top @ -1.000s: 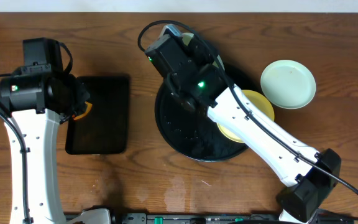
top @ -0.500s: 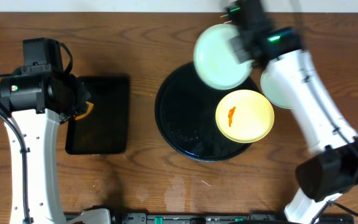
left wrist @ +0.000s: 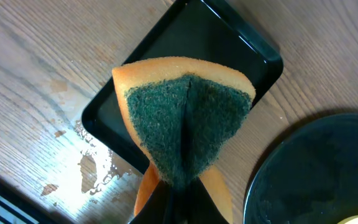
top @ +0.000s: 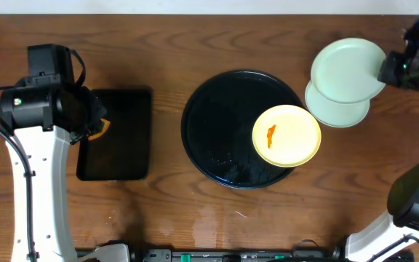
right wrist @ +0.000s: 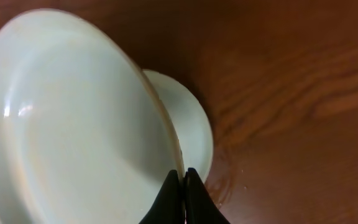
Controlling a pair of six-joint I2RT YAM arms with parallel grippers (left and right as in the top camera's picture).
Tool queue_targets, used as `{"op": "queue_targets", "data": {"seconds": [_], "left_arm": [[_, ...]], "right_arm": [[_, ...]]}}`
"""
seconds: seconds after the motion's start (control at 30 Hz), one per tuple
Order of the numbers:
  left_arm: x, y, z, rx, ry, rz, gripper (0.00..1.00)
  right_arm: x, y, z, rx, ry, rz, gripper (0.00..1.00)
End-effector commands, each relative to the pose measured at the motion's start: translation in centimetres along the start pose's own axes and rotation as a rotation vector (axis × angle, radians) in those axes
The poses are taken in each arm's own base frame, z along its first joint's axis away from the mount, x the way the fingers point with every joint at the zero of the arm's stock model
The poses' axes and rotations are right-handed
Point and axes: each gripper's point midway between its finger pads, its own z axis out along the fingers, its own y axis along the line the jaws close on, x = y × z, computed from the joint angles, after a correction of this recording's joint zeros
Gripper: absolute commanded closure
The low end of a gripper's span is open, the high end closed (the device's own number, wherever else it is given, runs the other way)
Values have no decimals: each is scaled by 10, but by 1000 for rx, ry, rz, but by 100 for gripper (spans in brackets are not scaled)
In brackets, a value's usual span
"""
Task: Clean dirty plates on tray and stack at the side
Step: 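Lift the green plate with the right gripper and stack it on the first, then release the stacked plate and move the right gripper to the yellow plate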
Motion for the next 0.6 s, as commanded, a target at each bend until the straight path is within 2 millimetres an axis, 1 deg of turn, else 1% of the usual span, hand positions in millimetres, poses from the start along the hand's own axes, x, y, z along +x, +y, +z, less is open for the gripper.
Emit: {"op": "queue_targets", "data": {"seconds": [0.0, 0.1, 0.13, 0.23, 0.27, 0.33, 0.37, 0.43, 0.5, 0.57], "left_arm": [[-1, 1, 3, -11, 5, 6, 93], [-1, 1, 3, -11, 5, 6, 92], [-1, 1, 3, -11, 5, 6, 93], [-1, 1, 3, -11, 5, 6, 93], [-1, 1, 3, -11, 5, 6, 92], [-1, 1, 3, -11, 5, 6, 92], [-1, 1, 3, -11, 5, 6, 92], [-1, 1, 3, -11, 5, 6, 93], [-1, 1, 3, -11, 5, 6, 92], [-1, 1, 3, -10, 5, 6, 92]], "right_arm": [[17, -3, 16, -30, 28, 64, 99], [27, -7, 31, -20, 34, 95, 99], [29, -8, 35, -20, 34, 111, 94], [33, -8, 39, -20, 39, 133, 55], [34, -7, 39, -21, 40, 131, 51], [34, -4, 38, -35, 44, 129, 40], [35, 1, 38, -56, 49, 128, 37], [38, 16, 37, -131, 64, 123, 38], [43, 38, 34, -242, 91, 100, 39], [53, 61, 28, -348, 138, 93, 41]]}}
